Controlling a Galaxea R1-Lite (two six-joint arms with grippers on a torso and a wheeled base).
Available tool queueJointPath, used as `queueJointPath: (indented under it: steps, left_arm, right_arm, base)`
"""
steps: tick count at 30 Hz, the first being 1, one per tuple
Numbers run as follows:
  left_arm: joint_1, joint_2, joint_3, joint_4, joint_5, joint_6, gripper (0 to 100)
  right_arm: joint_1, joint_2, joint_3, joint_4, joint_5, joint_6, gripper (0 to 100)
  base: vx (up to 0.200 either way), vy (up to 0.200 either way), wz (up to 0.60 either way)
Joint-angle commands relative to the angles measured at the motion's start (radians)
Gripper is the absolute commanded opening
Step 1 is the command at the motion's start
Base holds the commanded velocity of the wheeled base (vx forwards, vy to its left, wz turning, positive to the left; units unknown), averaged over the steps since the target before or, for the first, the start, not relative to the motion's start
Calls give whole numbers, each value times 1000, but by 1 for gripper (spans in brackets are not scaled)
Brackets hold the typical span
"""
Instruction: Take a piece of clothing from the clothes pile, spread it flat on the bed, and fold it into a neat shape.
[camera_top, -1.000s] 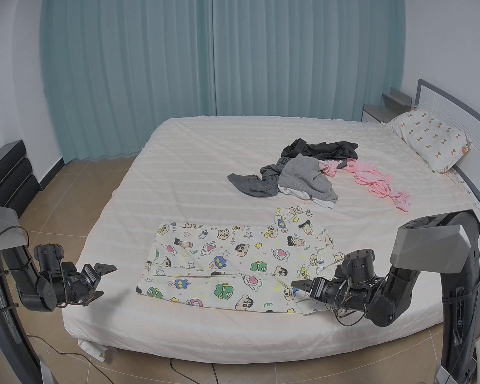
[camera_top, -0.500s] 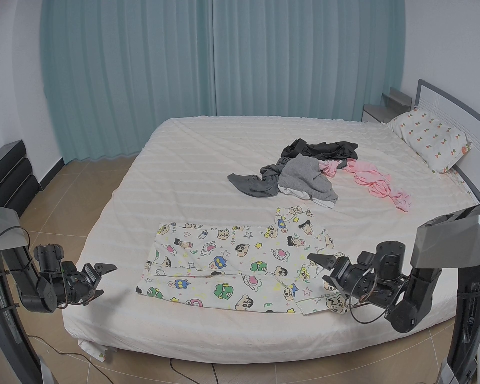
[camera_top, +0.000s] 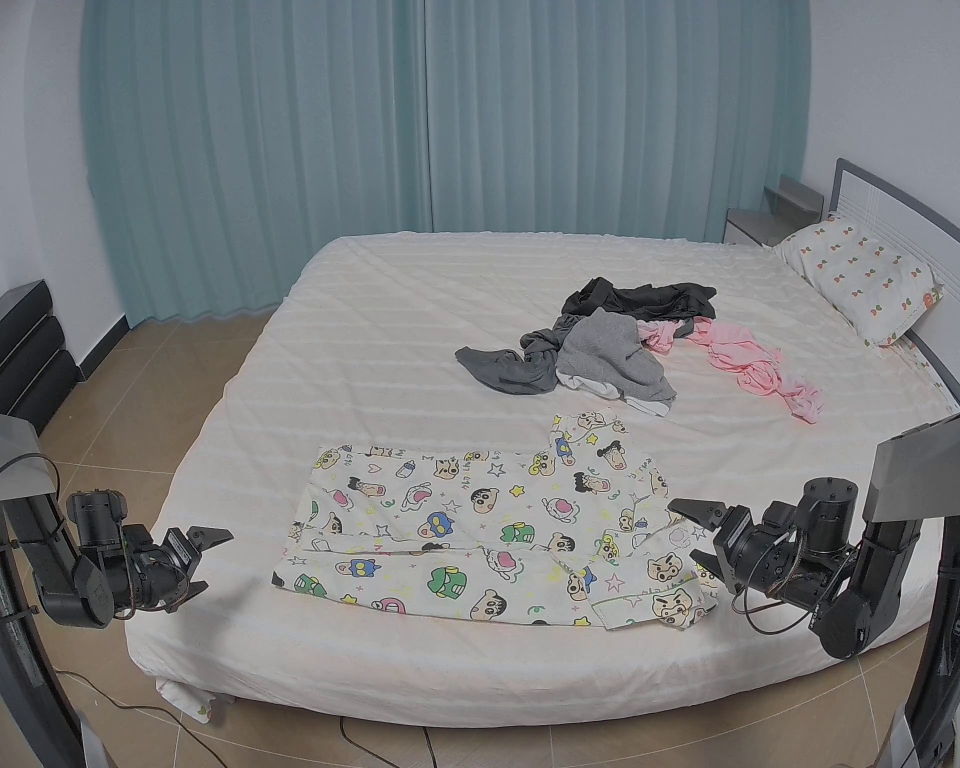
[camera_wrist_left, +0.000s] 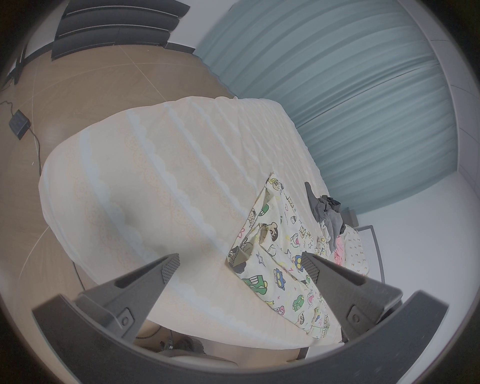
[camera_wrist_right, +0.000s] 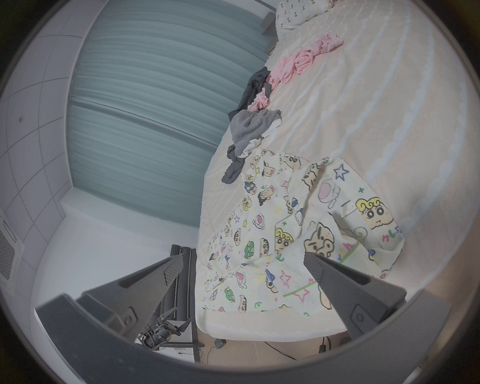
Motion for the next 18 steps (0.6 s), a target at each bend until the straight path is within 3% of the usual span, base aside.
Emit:
queueJointPath:
  steps: [1, 5, 18]
  left_arm:
    - [0, -1, 2, -1, 0, 2, 100]
    - [0, 1, 3, -1, 0, 5, 100]
    - [0, 5, 3, -7, 0, 12, 100]
  right_arm:
    - [2, 46, -8, -12, -2, 3, 100]
    - [8, 54, -11, -12, -2, 1, 100]
    - [10, 34, -11, -13, -12, 0, 100]
  base:
    - [0, 0, 0]
    - [0, 0, 0]
    - [200, 0, 0]
